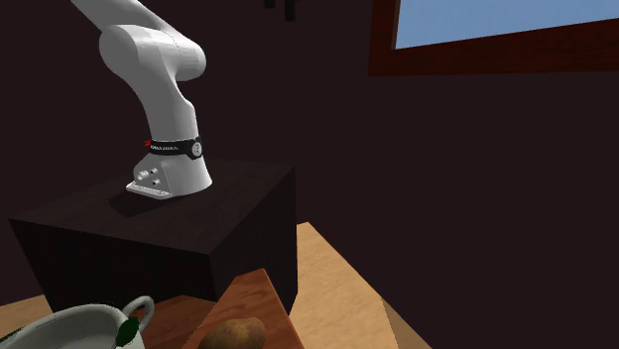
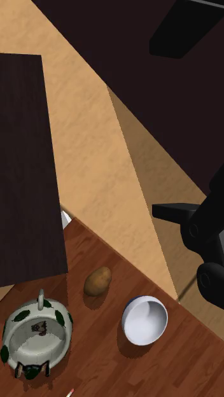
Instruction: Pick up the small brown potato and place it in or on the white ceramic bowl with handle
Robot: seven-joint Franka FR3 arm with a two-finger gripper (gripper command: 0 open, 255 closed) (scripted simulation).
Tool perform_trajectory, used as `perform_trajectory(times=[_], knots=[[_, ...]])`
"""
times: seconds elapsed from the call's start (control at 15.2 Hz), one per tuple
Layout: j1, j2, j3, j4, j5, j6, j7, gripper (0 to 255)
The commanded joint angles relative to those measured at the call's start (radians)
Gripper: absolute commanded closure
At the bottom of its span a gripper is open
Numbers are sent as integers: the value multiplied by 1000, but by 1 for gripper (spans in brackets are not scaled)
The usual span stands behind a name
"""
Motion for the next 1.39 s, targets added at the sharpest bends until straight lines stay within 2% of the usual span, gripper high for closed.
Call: perform_trajectory(times=[0.0, 0.4, 0.73, 1.06, 1.32], knots=[[0, 0, 0, 0, 0, 0, 0, 0], [-27, -55, -101, -193, -73, 157, -126, 0], [-68, -51, -198, -321, -149, 308, -235, 0], [-120, 19, -309, -412, -234, 487, -348, 0], [-157, 133, -407, -451, -299, 655, -440, 0]])
